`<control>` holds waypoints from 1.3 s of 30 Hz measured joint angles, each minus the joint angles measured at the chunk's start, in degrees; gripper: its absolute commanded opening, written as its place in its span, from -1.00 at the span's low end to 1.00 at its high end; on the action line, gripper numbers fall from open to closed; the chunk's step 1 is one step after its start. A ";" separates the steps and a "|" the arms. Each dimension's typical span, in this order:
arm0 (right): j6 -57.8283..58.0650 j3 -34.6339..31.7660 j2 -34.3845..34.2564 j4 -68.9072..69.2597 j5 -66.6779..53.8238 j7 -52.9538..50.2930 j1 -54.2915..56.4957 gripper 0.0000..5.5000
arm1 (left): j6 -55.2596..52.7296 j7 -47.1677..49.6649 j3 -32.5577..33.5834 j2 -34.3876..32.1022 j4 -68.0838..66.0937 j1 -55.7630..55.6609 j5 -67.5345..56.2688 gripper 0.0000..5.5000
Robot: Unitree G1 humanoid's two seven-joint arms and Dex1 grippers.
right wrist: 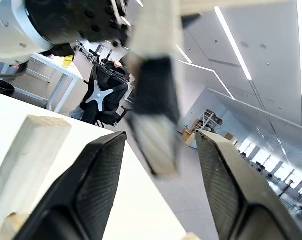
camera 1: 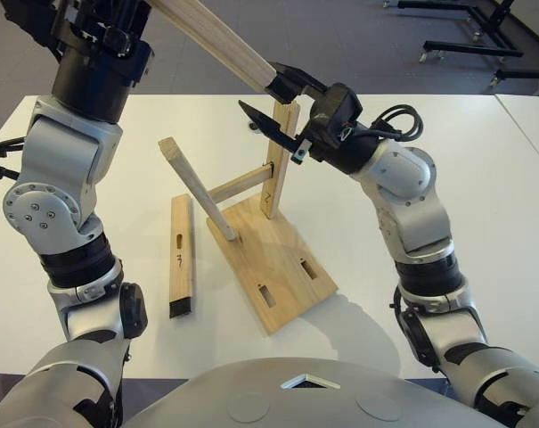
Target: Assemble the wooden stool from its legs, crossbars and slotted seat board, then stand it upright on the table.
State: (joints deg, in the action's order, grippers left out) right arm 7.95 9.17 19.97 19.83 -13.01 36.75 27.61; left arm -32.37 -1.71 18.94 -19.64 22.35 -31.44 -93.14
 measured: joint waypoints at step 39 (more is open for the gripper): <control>9.18 -9.59 9.34 4.21 -5.87 -0.43 -11.26 0.00 | -9.30 -14.07 -5.61 -17.48 9.45 31.00 3.77 -0.26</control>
State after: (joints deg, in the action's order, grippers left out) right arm 17.14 -0.42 29.32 24.04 -18.88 36.32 16.35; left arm -41.67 -15.78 13.33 -37.12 31.81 -0.44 -89.36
